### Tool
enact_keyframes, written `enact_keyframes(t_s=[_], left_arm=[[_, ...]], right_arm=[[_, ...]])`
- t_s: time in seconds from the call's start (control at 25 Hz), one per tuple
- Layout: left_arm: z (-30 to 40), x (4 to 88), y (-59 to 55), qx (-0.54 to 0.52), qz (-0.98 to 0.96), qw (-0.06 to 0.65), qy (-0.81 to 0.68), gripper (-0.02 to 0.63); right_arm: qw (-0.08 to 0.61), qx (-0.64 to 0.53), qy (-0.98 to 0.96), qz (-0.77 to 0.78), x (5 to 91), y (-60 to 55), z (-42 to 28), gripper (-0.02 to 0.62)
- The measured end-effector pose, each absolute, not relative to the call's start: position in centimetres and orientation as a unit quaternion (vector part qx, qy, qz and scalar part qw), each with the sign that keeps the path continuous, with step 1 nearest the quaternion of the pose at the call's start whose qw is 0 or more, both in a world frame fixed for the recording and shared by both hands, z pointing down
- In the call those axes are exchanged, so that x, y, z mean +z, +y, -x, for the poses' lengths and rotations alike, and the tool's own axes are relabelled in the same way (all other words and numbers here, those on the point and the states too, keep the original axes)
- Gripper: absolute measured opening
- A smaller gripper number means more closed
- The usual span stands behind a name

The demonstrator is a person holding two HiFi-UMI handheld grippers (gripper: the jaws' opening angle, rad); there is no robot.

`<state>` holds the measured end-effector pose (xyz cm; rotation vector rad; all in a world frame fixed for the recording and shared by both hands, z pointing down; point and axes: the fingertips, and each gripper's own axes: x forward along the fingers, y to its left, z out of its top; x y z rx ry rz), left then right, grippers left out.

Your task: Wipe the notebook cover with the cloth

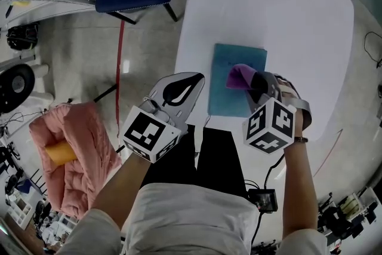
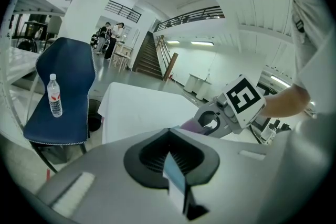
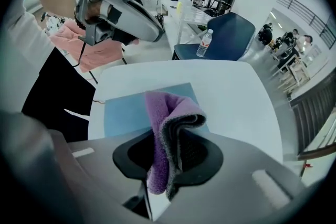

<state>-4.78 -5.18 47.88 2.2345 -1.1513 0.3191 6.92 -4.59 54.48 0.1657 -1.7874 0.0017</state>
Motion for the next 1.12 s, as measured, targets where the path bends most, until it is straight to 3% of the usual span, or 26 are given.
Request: enact_keyframes(t_s=[1.12], left_arm=[[4.8, 48.8, -8.3, 0.116, -0.825, 0.314, -0.455, 0.0]], right_arm=[[0.624, -0.028, -0.778, -0.068, 57.0, -11.3, -8.1, 0.11]])
